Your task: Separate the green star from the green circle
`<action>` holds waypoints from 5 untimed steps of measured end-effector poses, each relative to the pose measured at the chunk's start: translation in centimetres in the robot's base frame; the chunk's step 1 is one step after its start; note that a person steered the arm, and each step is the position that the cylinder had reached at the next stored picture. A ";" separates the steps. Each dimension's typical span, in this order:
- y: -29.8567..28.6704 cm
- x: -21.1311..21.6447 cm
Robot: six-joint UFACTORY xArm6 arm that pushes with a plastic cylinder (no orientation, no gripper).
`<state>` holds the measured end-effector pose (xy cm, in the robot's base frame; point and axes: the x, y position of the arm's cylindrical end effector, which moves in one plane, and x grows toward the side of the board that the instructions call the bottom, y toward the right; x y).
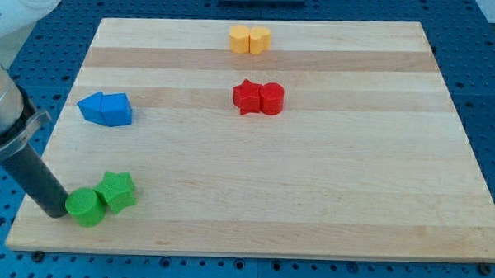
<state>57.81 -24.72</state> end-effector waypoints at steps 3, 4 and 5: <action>3.8 0.0; 7.0 -1.0; 7.0 -1.0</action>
<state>56.84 -17.76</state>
